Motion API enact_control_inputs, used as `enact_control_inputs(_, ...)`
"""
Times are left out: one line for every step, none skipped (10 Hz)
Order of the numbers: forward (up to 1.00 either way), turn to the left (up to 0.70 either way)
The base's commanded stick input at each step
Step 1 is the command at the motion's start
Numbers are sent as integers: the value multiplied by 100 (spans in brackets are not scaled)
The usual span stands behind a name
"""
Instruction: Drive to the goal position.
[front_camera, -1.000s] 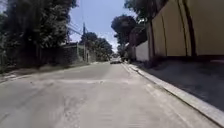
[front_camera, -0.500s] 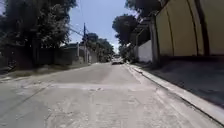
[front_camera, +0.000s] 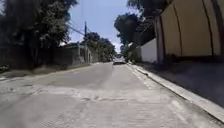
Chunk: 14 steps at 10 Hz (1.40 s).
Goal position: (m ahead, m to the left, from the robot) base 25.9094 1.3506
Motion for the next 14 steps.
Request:
enact_control_inputs(100,0)
enact_control_inputs(100,0)
enact_control_inputs(100,0)
enact_control_inputs(100,0)
enact_control_inputs(100,0)
enact_control_inputs(100,0)
enact_control_inputs(100,0)
enact_control_inputs(100,0)
enact_control_inputs(100,0)
enact_control_inputs(100,0)
enact_control_inputs(100,0)
enact_control_inputs(100,0)
enact_control_inputs(100,0)
enact_control_inputs(100,0)
